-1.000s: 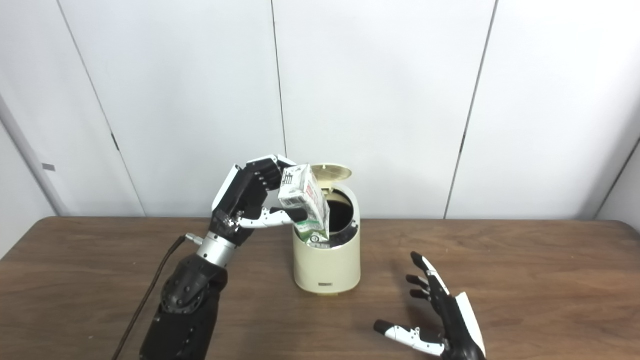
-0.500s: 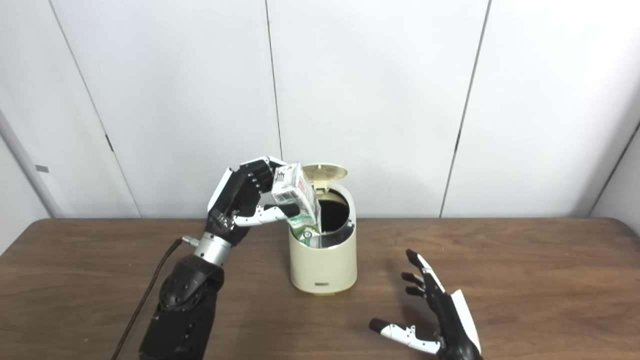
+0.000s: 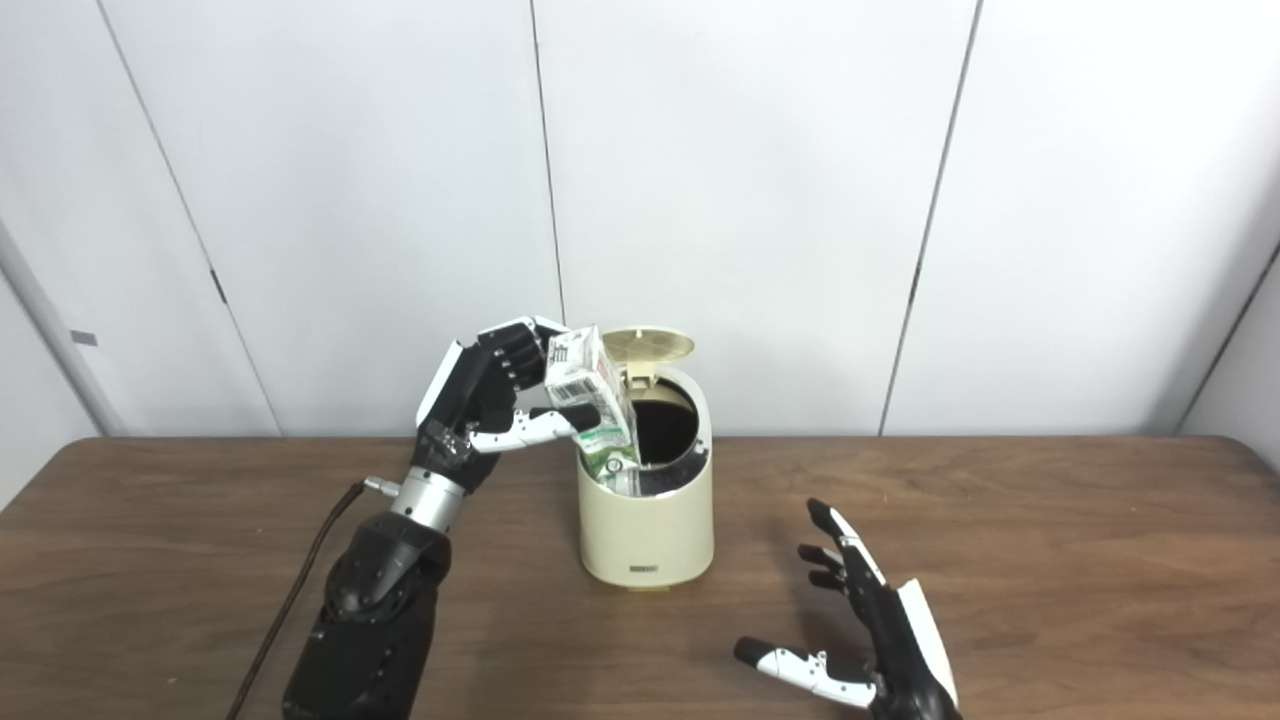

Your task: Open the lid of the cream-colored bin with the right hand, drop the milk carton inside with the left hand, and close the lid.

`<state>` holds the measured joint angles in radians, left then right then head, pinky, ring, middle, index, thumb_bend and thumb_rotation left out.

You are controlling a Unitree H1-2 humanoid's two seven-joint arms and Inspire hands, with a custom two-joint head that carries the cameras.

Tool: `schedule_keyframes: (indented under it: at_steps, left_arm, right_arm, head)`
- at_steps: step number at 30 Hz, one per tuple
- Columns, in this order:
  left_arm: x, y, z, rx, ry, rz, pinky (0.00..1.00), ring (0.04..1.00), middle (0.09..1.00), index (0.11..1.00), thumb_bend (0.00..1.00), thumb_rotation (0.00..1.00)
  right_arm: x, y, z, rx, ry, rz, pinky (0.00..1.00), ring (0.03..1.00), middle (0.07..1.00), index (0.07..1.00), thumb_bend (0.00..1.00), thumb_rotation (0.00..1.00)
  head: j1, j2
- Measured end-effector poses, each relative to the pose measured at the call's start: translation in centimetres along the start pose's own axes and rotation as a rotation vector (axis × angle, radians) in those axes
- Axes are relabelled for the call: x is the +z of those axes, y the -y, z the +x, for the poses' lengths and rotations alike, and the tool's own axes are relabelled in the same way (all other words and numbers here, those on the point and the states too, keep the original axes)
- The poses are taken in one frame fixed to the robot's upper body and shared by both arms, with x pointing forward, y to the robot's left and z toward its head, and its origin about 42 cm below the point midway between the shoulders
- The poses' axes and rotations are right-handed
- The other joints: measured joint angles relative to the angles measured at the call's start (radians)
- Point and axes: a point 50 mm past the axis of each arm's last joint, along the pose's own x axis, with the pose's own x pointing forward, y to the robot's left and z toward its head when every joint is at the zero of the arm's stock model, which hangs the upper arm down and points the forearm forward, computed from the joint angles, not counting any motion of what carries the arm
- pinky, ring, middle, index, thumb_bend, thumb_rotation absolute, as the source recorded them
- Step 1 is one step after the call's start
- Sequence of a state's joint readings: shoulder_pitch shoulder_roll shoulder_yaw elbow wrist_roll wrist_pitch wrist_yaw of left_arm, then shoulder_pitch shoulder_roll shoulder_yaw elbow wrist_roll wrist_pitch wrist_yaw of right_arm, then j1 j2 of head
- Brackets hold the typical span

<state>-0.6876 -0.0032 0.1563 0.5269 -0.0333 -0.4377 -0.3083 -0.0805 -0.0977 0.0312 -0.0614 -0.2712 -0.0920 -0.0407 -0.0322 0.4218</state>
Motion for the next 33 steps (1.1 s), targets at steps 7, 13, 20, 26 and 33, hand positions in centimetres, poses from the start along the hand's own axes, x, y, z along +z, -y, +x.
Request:
schedule_keyframes:
  at_steps: [7,13,20,26,33]
  left_arm:
    - [-0.1,0.6,0.3,0.023,-0.007,0.012,0.47,0.447,0.481,0.519,0.5,0.0]
    - [-0.7,1.3,0.3,0.018,-0.034,0.034,0.47,0.449,0.479,0.515,0.5,0.0]
    - [-1.0,1.7,0.4,0.034,-0.049,0.044,0.47,0.447,0.484,0.513,0.5,0.0]
    - [-1.3,2.3,0.5,0.055,-0.062,0.079,0.47,0.449,0.485,0.508,0.5,0.0]
    - [-1.0,2.9,0.9,0.064,-0.043,0.207,0.48,0.451,0.484,0.506,0.5,0.0]
  right_arm:
    - [0.1,-0.2,0.0,-0.001,0.001,0.004,0.77,0.831,0.936,0.917,0.79,0.31]
    - [0.2,-0.4,0.0,-0.001,0.002,0.009,0.76,0.828,0.935,0.917,0.79,0.32]
    - [0.3,-0.5,0.0,0.001,0.005,0.01,0.78,0.836,0.946,0.924,0.79,0.31]
    - [0.4,-0.5,0.0,0.001,0.008,0.017,0.76,0.828,0.946,0.926,0.79,0.31]
    - [1.1,-0.5,0.0,0.0,0.034,0.022,0.76,0.831,0.949,0.928,0.79,0.31]
  head:
    - [-0.003,0.003]
    - [-0.011,0.003]
    - [-0.014,0.005]
    - [-0.017,0.006]
    - [-0.018,0.011]
